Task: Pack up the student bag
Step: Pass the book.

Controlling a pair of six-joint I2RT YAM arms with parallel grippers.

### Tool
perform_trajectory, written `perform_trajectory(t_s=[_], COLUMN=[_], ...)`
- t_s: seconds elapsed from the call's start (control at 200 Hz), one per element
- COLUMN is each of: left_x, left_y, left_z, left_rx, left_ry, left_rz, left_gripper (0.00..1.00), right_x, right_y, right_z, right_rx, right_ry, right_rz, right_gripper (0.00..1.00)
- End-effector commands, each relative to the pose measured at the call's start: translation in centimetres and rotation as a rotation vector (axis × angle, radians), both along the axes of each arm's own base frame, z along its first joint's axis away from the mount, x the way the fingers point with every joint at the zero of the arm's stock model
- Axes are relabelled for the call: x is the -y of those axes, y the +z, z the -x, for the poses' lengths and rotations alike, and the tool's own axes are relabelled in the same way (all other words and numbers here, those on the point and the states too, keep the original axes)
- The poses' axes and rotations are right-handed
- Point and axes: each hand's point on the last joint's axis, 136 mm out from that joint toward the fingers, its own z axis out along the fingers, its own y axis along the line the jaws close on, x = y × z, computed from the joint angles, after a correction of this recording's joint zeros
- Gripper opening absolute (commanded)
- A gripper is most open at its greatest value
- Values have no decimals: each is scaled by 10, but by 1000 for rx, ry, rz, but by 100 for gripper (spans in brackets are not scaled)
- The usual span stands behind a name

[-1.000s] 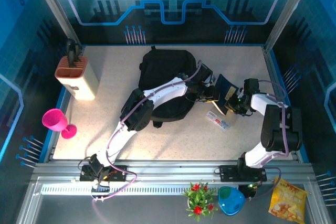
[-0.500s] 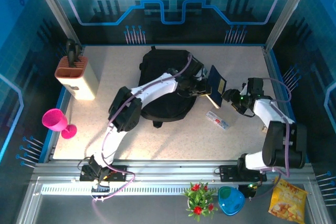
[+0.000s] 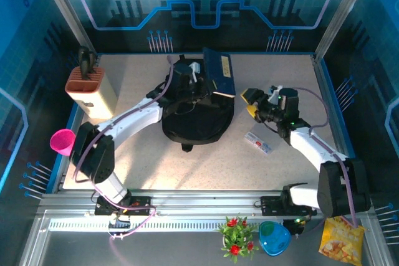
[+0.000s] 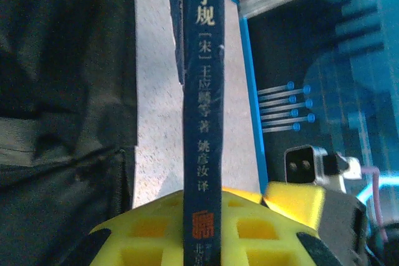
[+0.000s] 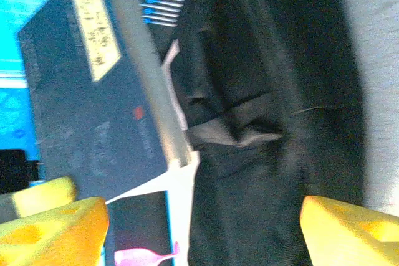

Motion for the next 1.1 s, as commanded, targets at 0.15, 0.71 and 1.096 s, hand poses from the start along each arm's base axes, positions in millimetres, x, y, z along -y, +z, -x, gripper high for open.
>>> perform_trajectory(t_s=[0.15, 0.71, 1.096], left_x=[-50, -57, -63], left_y=[58, 74, 64], left_z=[2, 12, 14], left_rx=[243, 234, 198], left_ry=[239, 284, 312], left_rz=[132, 354, 346], left_gripper=[0, 0, 10], right_x=[-67, -139, -139], right_y=[51, 86, 87], right_z=[-15, -45, -49], right_rx=[115, 161, 208], right_ry=[-20, 59, 45], right_rz=[-191, -352, -325], right_gripper=[83, 67, 16])
